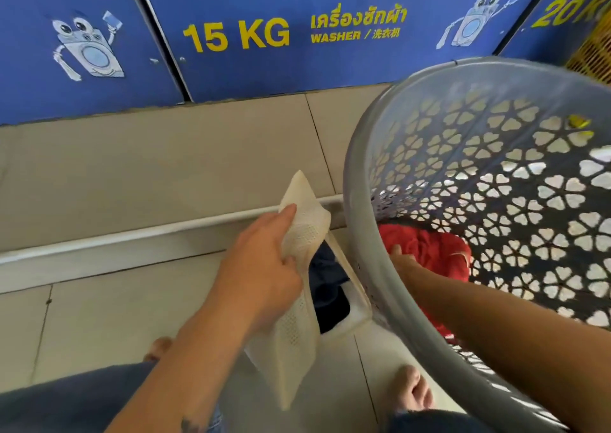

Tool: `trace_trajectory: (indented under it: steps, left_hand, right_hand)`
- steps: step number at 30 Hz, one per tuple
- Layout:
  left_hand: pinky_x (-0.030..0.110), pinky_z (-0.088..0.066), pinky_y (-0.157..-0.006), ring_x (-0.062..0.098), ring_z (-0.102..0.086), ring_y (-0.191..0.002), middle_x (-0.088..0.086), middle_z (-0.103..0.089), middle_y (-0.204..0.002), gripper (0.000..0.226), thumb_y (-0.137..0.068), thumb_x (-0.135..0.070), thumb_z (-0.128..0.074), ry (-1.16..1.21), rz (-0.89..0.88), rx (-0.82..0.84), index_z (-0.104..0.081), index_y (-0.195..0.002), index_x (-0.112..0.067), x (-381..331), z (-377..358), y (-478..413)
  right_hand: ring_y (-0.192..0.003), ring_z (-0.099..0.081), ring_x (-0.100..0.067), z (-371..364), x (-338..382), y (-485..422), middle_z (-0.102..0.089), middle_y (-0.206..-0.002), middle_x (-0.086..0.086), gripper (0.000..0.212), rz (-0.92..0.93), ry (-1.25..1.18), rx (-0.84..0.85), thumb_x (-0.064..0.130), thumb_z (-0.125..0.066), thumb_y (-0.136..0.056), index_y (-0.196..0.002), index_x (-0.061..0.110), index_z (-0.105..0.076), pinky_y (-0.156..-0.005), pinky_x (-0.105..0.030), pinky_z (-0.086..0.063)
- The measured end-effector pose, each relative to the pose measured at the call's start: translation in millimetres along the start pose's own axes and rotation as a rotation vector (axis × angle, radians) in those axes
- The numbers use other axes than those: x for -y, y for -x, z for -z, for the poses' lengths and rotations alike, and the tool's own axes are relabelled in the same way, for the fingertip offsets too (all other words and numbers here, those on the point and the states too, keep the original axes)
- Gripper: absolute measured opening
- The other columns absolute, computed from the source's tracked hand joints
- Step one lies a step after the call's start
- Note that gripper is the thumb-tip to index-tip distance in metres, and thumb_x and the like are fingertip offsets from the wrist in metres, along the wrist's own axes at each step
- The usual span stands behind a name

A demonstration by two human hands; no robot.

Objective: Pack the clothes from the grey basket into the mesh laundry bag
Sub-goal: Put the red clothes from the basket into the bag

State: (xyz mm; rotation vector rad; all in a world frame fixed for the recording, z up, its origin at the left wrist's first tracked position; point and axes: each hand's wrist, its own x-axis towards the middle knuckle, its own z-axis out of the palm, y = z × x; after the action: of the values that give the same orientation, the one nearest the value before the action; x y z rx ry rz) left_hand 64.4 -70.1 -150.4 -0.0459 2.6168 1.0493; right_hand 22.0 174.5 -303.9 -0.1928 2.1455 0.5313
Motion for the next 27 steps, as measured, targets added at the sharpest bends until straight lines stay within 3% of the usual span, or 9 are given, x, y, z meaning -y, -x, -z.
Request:
trace_trajectory:
  steps: [2,6,9,12,15,17,20,23,27]
  left_hand:
    - [0.02,-0.018,-0.11,0.004,-0.022,-0.142,-0.022,-0.026,-0.153,0.068,-0.092,-0.014,-0.053,0.001,0.0,-0.011,-0.027,-0.149,-0.04,-1.8,-0.6,0.5]
    - [0.023,-0.022,-0.113,0.005,-0.025,-0.141,-0.021,-0.03,-0.152,0.065,-0.092,-0.014,-0.052,0.021,-0.013,-0.005,-0.032,-0.147,-0.041,0.3,2.0,4.1]
    - [0.018,-0.021,-0.107,0.007,-0.03,-0.139,-0.017,-0.034,-0.151,0.063,-0.091,-0.012,-0.052,-0.004,-0.023,-0.026,-0.036,-0.147,-0.037,6.9,7.2,6.7]
    - [0.02,-0.031,-0.1,0.012,-0.04,-0.134,-0.011,-0.038,-0.15,0.063,-0.09,-0.012,-0.053,-0.009,0.011,-0.01,-0.039,-0.146,-0.037,11.6,14.5,14.6]
    - [0.013,-0.041,-0.072,0.008,-0.06,-0.096,-0.007,-0.052,-0.14,0.059,-0.088,-0.013,-0.057,0.033,0.054,-0.032,-0.046,-0.141,-0.036,14.1,26.5,25.3]
    - [0.015,-0.04,-0.067,0.009,-0.062,-0.089,-0.004,-0.057,-0.136,0.056,-0.088,-0.013,-0.058,0.056,0.054,-0.073,-0.05,-0.139,-0.034,12.4,33.9,35.4]
    - [0.028,-0.048,-0.08,0.022,-0.064,-0.104,-0.004,-0.062,-0.128,0.053,-0.086,-0.012,-0.06,0.096,0.053,-0.106,-0.055,-0.136,-0.03,7.4,41.0,57.1]
    - [0.035,-0.055,-0.069,0.022,-0.069,-0.078,-0.011,-0.067,-0.092,0.054,-0.085,-0.01,-0.06,0.138,0.056,-0.076,-0.056,-0.134,-0.031,9.1,44.9,79.3]
    - [0.026,-0.052,-0.061,0.013,-0.066,-0.077,-0.002,-0.066,-0.111,0.054,-0.087,-0.005,-0.057,0.148,0.036,-0.055,-0.054,-0.135,-0.03,18.0,50.1,98.1]
  right_hand:
    - [-0.14,-0.039,-0.039,-2.5,1.1,-1.1,-0.03,-0.155,-0.02,0.058,0.06,-0.001,-0.068,0.02,-0.047,-0.105,-0.157,0.009,-0.024,-0.11,-0.043,-0.044]
    - [-0.119,-0.061,-0.032,7.6,-9.4,9.5,-0.062,-0.133,-0.011,0.05,0.221,-0.127,-0.124,0.03,-0.076,-0.085,-0.131,0.02,-0.061,-0.098,-0.045,-0.052]
    - [-0.117,-0.064,-0.033,32.9,-24.6,25.6,-0.068,-0.126,-0.01,0.043,0.248,-0.133,-0.179,0.023,-0.072,-0.085,-0.127,0.02,-0.064,-0.097,-0.043,-0.054]
    - [-0.093,-0.068,-0.027,59.2,-41.6,57.7,-0.073,-0.099,0.0,0.024,0.228,-0.255,-0.312,0.029,-0.072,-0.078,-0.101,0.029,-0.066,-0.083,-0.041,-0.059]
    - [-0.075,-0.059,-0.02,78.7,-54.8,103.8,-0.064,-0.078,0.004,0.021,0.225,-0.411,-0.437,0.025,-0.075,-0.071,-0.083,0.019,-0.058,-0.068,-0.033,-0.051]
    - [-0.075,-0.057,-0.024,86.0,-60.3,139.4,-0.058,-0.074,0.004,0.02,0.204,-0.5,-0.526,0.02,-0.07,-0.072,-0.081,0.017,-0.052,-0.064,-0.031,-0.044]
    - [-0.071,-0.054,-0.023,87.7,-65.0,190.9,-0.056,-0.072,0.004,0.027,0.185,-0.684,-0.679,0.016,-0.069,-0.071,-0.09,0.017,-0.049,-0.062,-0.035,-0.043]
    - [-0.07,-0.058,-0.02,87.7,-61.2,242.7,-0.06,-0.074,0.008,0.038,0.206,-0.797,-0.817,0.014,-0.068,-0.07,-0.102,0.026,-0.052,-0.064,-0.032,-0.043]
    - [-0.073,-0.065,-0.017,92.2,-41.9,299.2,-0.071,-0.08,0.007,0.045,0.201,-0.894,-1.065,0.028,-0.06,-0.065,-0.108,0.024,-0.069,-0.072,-0.034,-0.054]
